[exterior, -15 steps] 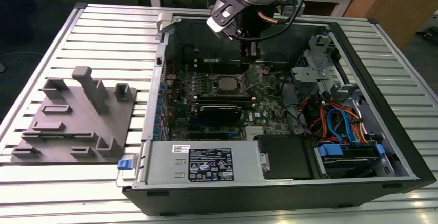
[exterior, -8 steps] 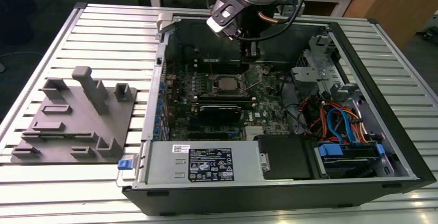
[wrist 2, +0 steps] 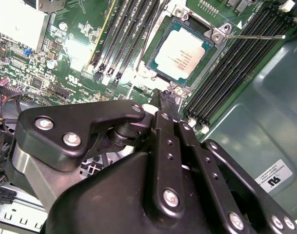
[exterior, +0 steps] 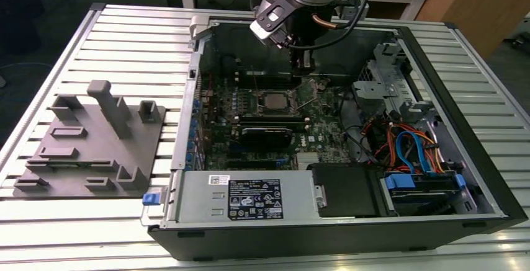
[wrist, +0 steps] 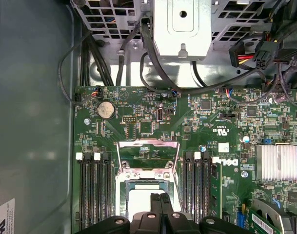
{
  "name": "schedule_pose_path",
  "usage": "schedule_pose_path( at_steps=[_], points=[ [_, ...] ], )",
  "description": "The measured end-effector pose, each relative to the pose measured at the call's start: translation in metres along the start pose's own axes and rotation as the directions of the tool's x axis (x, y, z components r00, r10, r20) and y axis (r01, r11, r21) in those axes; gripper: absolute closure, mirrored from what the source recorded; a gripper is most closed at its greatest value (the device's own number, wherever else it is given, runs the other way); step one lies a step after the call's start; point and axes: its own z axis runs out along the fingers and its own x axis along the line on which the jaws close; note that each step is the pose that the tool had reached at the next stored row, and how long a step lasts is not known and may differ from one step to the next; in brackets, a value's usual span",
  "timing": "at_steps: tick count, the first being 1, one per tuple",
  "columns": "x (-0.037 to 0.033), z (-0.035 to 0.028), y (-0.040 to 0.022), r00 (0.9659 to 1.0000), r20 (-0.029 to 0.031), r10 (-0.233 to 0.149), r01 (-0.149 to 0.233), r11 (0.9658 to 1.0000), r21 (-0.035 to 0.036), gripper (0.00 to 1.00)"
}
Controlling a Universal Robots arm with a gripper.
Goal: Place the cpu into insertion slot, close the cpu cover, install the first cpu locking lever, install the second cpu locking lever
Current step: 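Close the cpu cover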
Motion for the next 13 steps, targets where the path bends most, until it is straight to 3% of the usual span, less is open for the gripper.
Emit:
schedule_pose_path(
  at_steps=[7, 13],
  points=[
    [0.0001, 0.0003, 0.0003, 1.0, 0.0001, 0.0, 0.0, 1.0, 0.0, 0.89],
    [0.0004, 0.0041, 0.0156, 1.0, 0.0001, 0.0, 0.0, 1.0, 0.0008, 0.89]
  ],
)
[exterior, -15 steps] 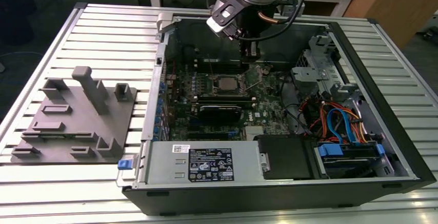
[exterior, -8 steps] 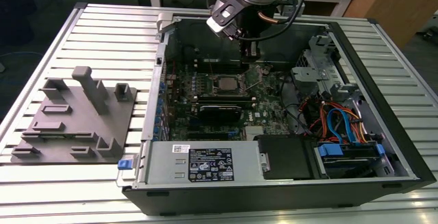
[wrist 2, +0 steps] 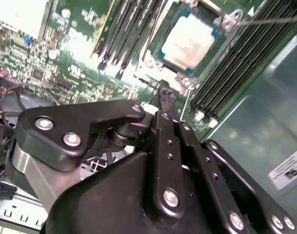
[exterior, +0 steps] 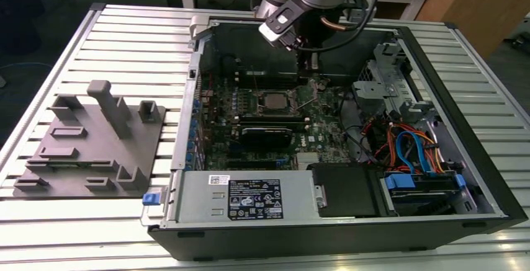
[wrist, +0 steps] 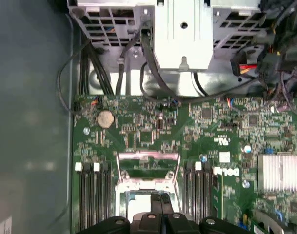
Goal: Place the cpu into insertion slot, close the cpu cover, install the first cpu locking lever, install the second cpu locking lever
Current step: 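Close the cpu cover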
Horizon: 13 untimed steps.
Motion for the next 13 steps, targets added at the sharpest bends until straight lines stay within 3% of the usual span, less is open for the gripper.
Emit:
schedule_pose_path(
  at_steps=[9, 13],
  points=[
    [0.0011, 0.005, 0.0227, 1.0, -0.0001, 0.0, 0.0, 1.0, 0.0001, 0.89],
    [0.0012, 0.0053, 0.0244, 1.0, 0.0002, 0.0, 0.0, 1.0, 0.0002, 0.89]
  ],
)
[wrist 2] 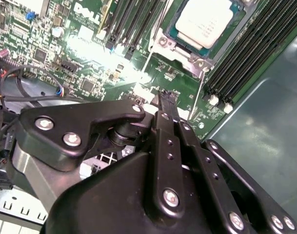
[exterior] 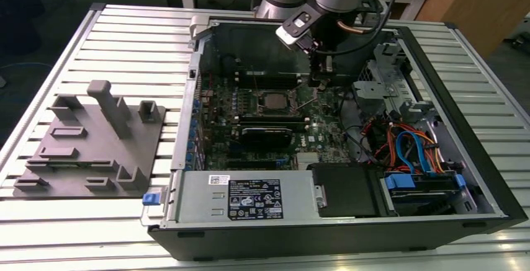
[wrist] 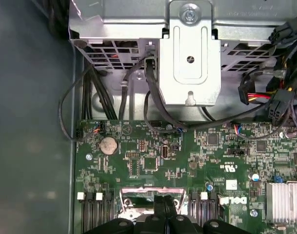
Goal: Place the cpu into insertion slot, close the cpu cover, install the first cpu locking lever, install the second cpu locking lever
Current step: 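Close the cpu cover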
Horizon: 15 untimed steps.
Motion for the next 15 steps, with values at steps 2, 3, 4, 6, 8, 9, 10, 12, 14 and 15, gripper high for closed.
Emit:
schedule_pose_path(
  at_steps=[2, 3, 4, 6, 8, 9, 10, 12, 14, 15],
  points=[
    [0.0, 0.0001, 0.0001, 1.0, -0.0002, 0.0, 0.0, 1.0, -0.0001, 0.89],
    [0.0, 0.0001, 0.0021, 1.0, -0.0002, 0.0, 0.0, 1.0, -0.0001, 0.89],
    [0.0001, 0.0001, 0.0031, 1.0, -0.0002, 0.0, 0.0, 1.0, -0.0001, 0.89],
    [0.0001, 0.0001, 0.0031, 1.0, -0.0002, 0.0, 0.0, 1.0, -0.0001, 0.89],
    [0.0001, 0.0001, 0.0031, 1.0, -0.0002, 0.0, 0.0, 1.0, -0.0001, 0.89],
    [0.0001, 0.0001, 0.0031, 1.0, -0.0002, 0.0, 0.0, 1.0, 0.0, 0.89],
    [0.0001, 0.0001, 0.0031, 1.0, -0.0002, 0.0, 0.0, 1.0, -0.0001, 0.89],
    [0.0001, 0.0001, 0.0032, 1.0, -0.0002, 0.0, 0.0, 1.0, -0.0001, 0.89],
    [0.0001, 0.0001, 0.0042, 1.0, 0.0002, 0.0, 0.0, 1.0, 0.0, 0.89],
    [0.0004, 0.0002, 0.0051, 1.0, 0.0006, 0.0, 0.0, 1.0, -0.0001, 0.89]
  ],
)
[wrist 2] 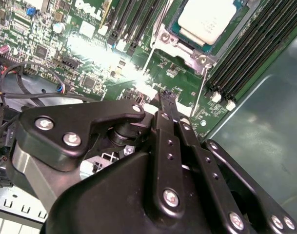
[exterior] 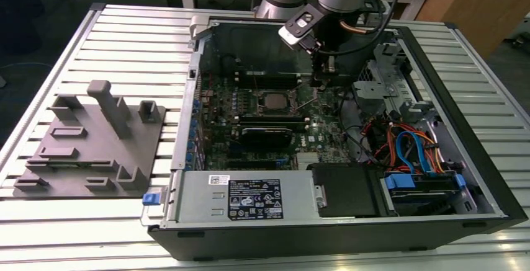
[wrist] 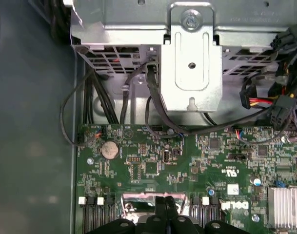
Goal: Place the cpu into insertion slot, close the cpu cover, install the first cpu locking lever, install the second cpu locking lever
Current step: 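Close the cpu cover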
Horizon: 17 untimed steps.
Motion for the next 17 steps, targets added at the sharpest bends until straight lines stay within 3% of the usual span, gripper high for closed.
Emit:
schedule_pose_path(
  at_steps=[6, 9, 17],
  points=[
    [0.0016, 0.0023, 0.0179, 1.0, 0.0, 0.0, 0.0, 1.0, 0.0002, 0.89],
    [0.0028, 0.0055, 0.0239, 1.0, 0.0, 0.0, 0.0, 1.0, 0.0005, 0.89],
    [0.004, 0.0186, 0.0261, 1.0, -0.0016, 0.0, 0.0, 1.0, 0.0015, 0.89]
  ],
)
